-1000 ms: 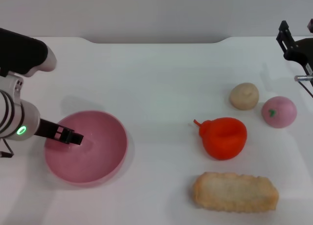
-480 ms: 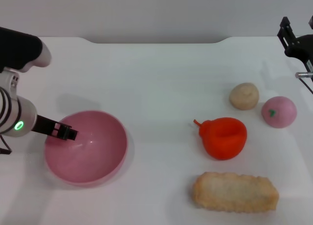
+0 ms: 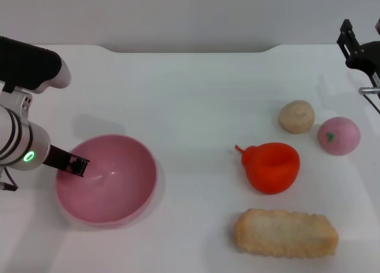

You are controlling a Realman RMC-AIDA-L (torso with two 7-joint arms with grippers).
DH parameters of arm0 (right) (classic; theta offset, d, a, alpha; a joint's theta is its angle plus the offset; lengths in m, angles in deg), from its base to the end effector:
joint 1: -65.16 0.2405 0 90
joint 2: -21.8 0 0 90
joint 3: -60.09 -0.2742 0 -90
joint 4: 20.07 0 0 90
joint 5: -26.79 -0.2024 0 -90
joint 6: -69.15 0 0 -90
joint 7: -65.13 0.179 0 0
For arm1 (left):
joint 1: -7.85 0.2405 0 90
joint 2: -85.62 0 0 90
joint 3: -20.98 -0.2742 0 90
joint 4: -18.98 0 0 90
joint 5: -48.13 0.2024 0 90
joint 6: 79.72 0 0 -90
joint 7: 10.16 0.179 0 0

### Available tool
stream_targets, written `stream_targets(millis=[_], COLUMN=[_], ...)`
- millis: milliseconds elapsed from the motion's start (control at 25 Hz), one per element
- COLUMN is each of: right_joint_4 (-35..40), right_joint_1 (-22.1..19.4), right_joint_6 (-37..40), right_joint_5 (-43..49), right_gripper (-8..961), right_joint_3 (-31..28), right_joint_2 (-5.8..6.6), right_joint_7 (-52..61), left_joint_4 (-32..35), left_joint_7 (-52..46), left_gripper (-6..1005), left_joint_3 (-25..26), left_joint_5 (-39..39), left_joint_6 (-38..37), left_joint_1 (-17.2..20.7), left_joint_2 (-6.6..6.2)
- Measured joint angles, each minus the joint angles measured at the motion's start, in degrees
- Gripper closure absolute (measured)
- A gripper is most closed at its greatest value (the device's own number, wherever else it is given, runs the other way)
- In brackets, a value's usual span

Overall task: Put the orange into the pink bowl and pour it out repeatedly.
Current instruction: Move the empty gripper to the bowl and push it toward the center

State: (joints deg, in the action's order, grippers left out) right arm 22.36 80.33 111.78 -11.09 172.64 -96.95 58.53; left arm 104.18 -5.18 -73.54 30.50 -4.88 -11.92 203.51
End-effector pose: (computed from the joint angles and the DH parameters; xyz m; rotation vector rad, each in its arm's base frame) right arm 0.2863 0.3905 -0.0182 -1.5546 0.6008 0.6921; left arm -0.2731 0.3422 -0.0367 -2.1011 -1.1796 0.4633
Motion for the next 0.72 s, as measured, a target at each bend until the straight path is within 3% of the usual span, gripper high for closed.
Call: stream_targets(millis=[200,720], right_joint_4=[0.1,0.4], right_joint_1=[-0.1,-0.8], right_joint_6=[0.0,0.0], right_joint_5=[0.0,0.0], right_gripper=[276,276], right_joint_3=[0.2,0.4], right_joint_2=[0.0,-0.08], right_joint_7=[0.0,-0.1], left_joint_4=[0.3,4.6], left_joint_7=[0.2,0.4], left_gripper=[871,905], left_joint_3=[0.0,0.2], left_joint_5=[-0.1,-0.5], left_joint_6=[0.1,-0.4], left_joint_1=[0.0,0.4], left_joint_2=[0.05,0.12])
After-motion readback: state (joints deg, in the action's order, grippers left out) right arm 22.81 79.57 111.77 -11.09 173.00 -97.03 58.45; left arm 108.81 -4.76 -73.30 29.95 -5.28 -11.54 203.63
